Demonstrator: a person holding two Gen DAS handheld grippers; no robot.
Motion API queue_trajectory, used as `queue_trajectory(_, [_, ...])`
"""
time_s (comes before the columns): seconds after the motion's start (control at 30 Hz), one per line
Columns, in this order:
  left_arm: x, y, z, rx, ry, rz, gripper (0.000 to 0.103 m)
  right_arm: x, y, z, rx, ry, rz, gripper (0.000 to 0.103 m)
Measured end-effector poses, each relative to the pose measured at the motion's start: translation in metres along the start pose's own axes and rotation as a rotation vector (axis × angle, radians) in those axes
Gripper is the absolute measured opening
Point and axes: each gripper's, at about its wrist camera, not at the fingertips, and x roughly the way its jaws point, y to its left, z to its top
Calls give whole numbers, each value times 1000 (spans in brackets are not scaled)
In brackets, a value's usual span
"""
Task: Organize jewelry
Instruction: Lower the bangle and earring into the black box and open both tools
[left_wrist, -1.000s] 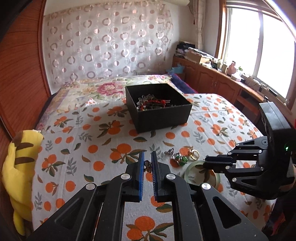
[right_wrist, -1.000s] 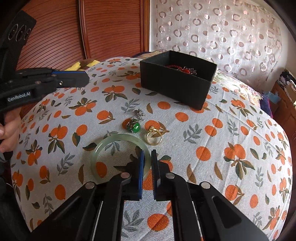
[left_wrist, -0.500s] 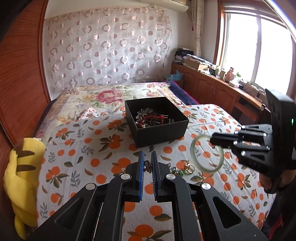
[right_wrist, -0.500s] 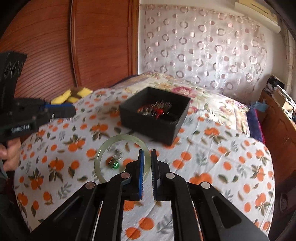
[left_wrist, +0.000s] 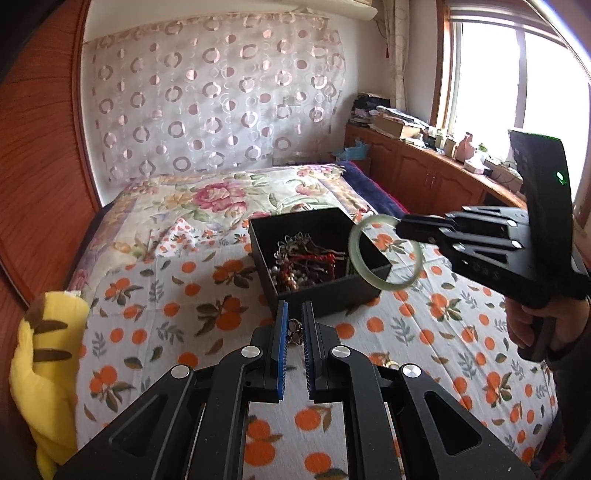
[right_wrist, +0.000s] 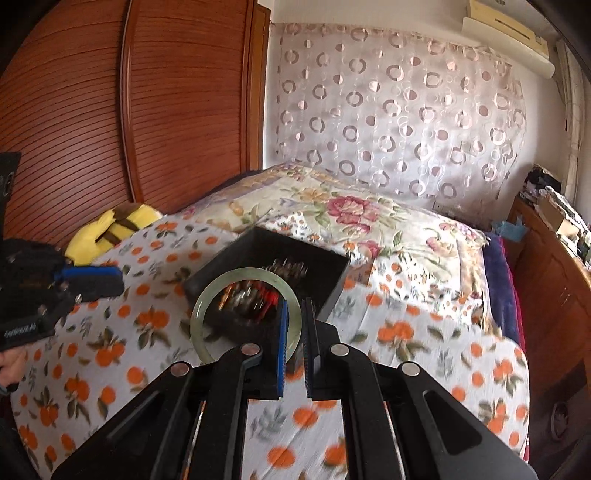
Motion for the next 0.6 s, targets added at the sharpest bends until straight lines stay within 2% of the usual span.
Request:
queue_trajectory(0.2, [7,4,20,26,-1,23,7,27,-10,13,34,-6,14,9])
queue_trajectory(0.6, [44,-3,44,43,15,1,7,51,-12,6,70,50,55,11])
